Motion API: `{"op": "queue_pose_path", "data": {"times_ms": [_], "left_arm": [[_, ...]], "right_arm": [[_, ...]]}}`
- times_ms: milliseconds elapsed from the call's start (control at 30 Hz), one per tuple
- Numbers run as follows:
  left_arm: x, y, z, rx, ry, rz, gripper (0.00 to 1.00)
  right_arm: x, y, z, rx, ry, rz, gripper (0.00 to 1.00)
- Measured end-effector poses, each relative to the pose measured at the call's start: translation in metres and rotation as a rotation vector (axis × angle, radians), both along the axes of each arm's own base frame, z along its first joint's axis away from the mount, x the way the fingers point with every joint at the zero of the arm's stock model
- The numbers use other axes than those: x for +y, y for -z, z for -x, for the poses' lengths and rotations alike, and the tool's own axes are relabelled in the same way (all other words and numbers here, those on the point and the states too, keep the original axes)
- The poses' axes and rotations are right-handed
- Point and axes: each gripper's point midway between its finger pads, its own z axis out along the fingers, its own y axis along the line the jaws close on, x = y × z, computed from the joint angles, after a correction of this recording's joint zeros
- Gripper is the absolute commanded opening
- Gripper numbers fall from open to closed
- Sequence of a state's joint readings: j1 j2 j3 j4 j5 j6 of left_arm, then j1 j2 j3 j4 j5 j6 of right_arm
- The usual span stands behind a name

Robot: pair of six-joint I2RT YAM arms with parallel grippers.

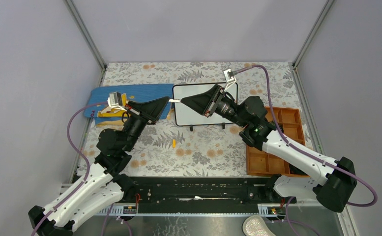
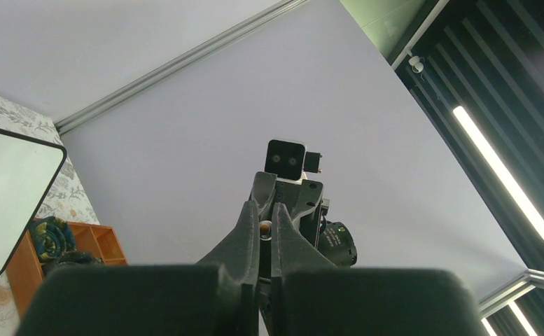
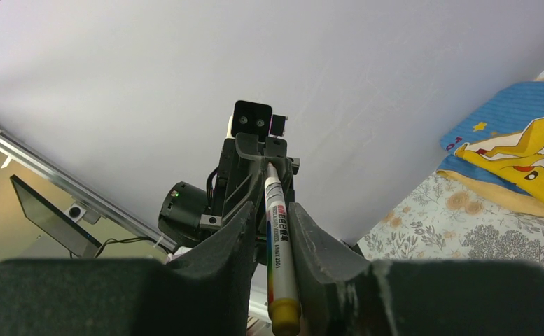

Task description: Write a sentence on the whiteboard

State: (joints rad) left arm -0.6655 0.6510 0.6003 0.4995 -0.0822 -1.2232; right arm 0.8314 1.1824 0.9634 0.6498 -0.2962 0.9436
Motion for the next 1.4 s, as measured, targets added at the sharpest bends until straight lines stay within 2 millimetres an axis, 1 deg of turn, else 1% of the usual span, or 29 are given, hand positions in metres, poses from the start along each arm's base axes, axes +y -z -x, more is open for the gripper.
{"op": "queue_pose_path", "data": {"times_ms": [100, 233, 333, 500, 700, 733, 833, 867, 900, 967, 1000, 1100, 1200, 1300, 1400], "left_arm": [[0.000, 0.000, 0.000, 0.000, 0.000, 0.000, 0.00], [0.000, 0.000, 0.000, 0.000, 0.000, 0.000, 0.00], [0.000, 0.000, 0.000, -0.001, 0.000, 0.000, 0.00], [0.000, 0.000, 0.000, 0.000, 0.001, 0.003, 0.00], [0.000, 0.000, 0.000, 0.000, 0.001, 0.002, 0.00], [0.000, 0.000, 0.001, 0.000, 0.001, 0.003, 0.10], [0.001, -0.002, 0.003, -0.007, 0.002, 0.001, 0.57], [0.001, 0.000, 0.003, -0.003, 0.002, -0.005, 0.70], [0.002, 0.002, 0.003, 0.003, 0.000, -0.012, 0.80], [0.004, 0.006, 0.003, 0.007, -0.017, -0.036, 0.94], [0.005, 0.007, 0.003, 0.006, -0.026, -0.047, 0.98], [0.012, 0.011, 0.004, 0.012, -0.059, -0.084, 0.99], [0.020, 0.011, 0.006, 0.002, -0.104, -0.136, 0.99], [0.030, 0.008, 0.007, -0.020, -0.164, -0.212, 0.99], [0.041, 0.005, 0.006, -0.048, -0.243, -0.332, 0.99]], "right_arm": [[0.000, 0.000, 0.000, -0.001, 0.000, -0.002, 0.31], [0.000, 0.000, 0.000, -0.002, 0.000, -0.005, 0.27], [0.000, 0.000, 0.000, 0.000, -0.001, -0.007, 0.20], [0.001, 0.001, -0.001, 0.005, 0.001, -0.008, 0.01], [0.001, 0.001, -0.001, 0.003, 0.001, -0.014, 0.00], [0.000, 0.001, -0.001, 0.002, 0.001, -0.015, 0.00], [0.000, 0.000, -0.001, 0.000, 0.000, -0.016, 0.00], [0.000, 0.000, -0.001, -0.003, 0.002, -0.015, 0.00], [0.000, 0.000, -0.001, -0.007, 0.004, -0.015, 0.00], [-0.002, -0.001, 0.000, -0.016, 0.011, -0.010, 0.00], [-0.004, -0.002, 0.001, -0.022, 0.016, -0.006, 0.00], [-0.013, -0.004, 0.004, -0.044, 0.042, 0.014, 0.00], [-0.024, -0.004, 0.007, -0.072, 0.087, 0.054, 0.00], [-0.043, 0.004, 0.005, -0.093, 0.173, 0.137, 0.00], [-0.069, 0.015, 0.000, -0.118, 0.295, 0.238, 0.00]]}}
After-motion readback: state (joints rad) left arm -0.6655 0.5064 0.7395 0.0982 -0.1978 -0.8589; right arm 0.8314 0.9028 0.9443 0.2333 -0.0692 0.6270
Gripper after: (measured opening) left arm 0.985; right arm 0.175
